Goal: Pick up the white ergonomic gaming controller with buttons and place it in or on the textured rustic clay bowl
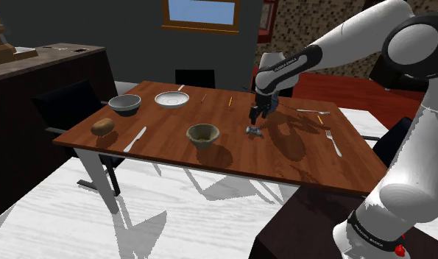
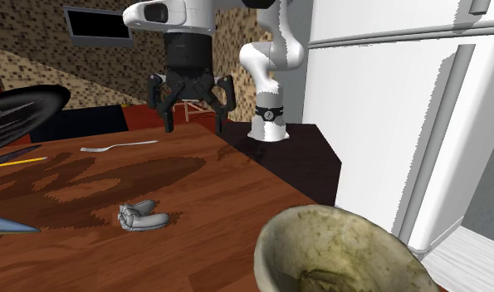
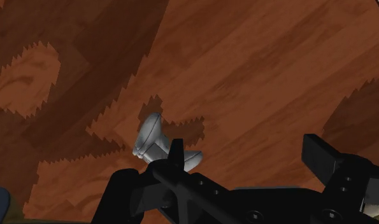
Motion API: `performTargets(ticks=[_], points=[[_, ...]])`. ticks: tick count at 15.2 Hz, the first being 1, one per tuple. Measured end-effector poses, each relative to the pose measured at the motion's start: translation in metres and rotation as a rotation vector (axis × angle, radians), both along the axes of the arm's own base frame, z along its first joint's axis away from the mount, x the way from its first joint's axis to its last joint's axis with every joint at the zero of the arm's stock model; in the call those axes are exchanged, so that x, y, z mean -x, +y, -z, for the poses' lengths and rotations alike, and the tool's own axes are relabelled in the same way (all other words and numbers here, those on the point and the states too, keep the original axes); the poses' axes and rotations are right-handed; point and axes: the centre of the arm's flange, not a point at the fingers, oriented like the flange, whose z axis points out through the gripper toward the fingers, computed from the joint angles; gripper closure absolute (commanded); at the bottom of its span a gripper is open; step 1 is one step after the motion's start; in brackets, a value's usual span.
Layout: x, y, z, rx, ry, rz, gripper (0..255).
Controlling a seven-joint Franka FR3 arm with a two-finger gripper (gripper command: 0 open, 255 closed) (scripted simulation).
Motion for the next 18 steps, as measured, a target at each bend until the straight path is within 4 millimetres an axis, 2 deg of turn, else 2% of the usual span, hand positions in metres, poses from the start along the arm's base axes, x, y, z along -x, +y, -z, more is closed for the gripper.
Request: performTargets(ticks=[8, 11, 16, 18], points=[[-0.067, -0.038, 0.07, 0.002, 0.011, -0.008, 0], [-0.072, -0.042, 0.089, 0.002, 0.011, -0.011, 0], [-0.076, -0.036, 0.112, 0.001, 0.002, -0.023, 0], [-0.076, -0.036, 0.116, 0.001, 0.005, -0.021, 0]])
